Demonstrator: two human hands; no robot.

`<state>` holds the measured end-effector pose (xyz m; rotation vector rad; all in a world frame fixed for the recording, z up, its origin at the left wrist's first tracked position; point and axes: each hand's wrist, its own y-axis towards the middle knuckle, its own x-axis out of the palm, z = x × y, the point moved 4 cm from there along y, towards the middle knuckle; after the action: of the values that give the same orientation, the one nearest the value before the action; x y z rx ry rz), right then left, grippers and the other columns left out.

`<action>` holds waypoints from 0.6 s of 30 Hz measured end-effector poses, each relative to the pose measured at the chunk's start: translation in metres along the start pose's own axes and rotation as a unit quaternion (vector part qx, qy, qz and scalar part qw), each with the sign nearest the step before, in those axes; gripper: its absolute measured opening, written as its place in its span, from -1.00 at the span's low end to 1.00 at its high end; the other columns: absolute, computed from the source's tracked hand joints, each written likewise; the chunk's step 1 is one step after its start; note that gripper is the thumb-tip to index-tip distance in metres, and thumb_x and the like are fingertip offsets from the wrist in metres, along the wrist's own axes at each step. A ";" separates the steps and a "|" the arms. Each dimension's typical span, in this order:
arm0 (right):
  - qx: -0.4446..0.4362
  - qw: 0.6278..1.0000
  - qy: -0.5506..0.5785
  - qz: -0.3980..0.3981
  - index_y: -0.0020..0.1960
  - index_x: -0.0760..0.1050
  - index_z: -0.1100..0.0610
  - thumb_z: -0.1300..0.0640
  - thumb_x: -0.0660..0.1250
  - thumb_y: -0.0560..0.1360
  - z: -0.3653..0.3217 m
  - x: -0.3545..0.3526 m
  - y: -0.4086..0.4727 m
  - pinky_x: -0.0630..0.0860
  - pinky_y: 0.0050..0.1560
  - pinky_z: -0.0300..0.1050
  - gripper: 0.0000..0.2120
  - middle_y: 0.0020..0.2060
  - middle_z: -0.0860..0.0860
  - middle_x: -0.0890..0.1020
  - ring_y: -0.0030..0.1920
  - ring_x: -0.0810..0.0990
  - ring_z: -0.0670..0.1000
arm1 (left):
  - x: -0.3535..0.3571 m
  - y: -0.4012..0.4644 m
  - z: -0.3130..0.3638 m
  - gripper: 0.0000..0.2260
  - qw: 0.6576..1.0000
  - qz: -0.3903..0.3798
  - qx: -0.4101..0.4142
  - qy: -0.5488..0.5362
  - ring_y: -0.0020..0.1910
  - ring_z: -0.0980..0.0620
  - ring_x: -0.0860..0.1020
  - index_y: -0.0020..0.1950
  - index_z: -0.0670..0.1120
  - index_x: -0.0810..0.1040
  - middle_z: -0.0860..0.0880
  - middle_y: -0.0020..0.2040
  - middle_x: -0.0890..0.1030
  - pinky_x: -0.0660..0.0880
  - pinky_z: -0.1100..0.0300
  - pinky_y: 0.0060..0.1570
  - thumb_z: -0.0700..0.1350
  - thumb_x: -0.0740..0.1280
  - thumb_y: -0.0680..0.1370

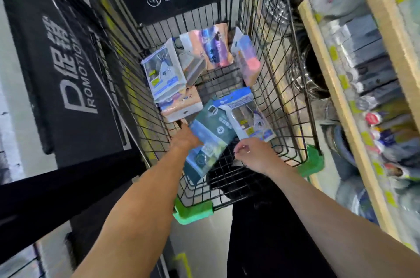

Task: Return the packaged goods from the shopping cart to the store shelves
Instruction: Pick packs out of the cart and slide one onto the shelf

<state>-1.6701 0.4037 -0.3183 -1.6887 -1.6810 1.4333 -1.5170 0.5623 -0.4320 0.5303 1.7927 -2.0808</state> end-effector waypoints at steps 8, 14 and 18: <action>0.030 0.999 0.023 0.027 0.11 0.51 0.05 0.08 0.31 0.61 0.015 -0.009 -0.004 0.40 -0.32 -0.20 -0.89 -0.25 -0.12 0.45 -0.31 0.50 -0.09 | -0.005 -0.007 0.004 -0.25 0.997 -0.042 -0.009 0.068 0.22 -0.09 0.56 0.27 -0.08 0.45 0.00 0.17 0.57 0.51 0.06 0.20 0.26 0.56 0.22; 0.044 0.996 0.067 0.036 0.10 0.60 0.11 0.11 0.38 0.54 0.014 0.000 -0.022 0.47 -0.24 -0.18 -0.84 -0.16 0.01 0.63 -0.22 0.60 -0.02 | -0.018 -0.032 0.031 -0.64 0.997 -0.033 0.045 0.050 -0.07 -0.06 0.59 0.05 -0.14 0.60 -0.09 -0.02 0.63 0.55 0.12 0.03 0.07 0.47 0.39; 0.019 0.998 0.054 0.021 0.06 0.65 0.17 0.10 0.36 0.56 -0.003 0.004 -0.042 0.57 -0.01 -0.06 -0.82 -0.03 0.06 0.68 -0.02 0.66 0.10 | -0.047 -0.063 0.044 -0.82 0.997 -0.009 0.081 -0.001 -0.25 -0.04 0.51 -0.14 -0.17 0.56 -0.09 -0.19 0.56 0.43 0.19 -0.24 -0.07 0.43 0.43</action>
<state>-1.6904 0.4184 -0.2844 -1.7575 -1.5616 1.3576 -1.5090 0.5284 -0.3492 0.5552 1.6425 -2.2505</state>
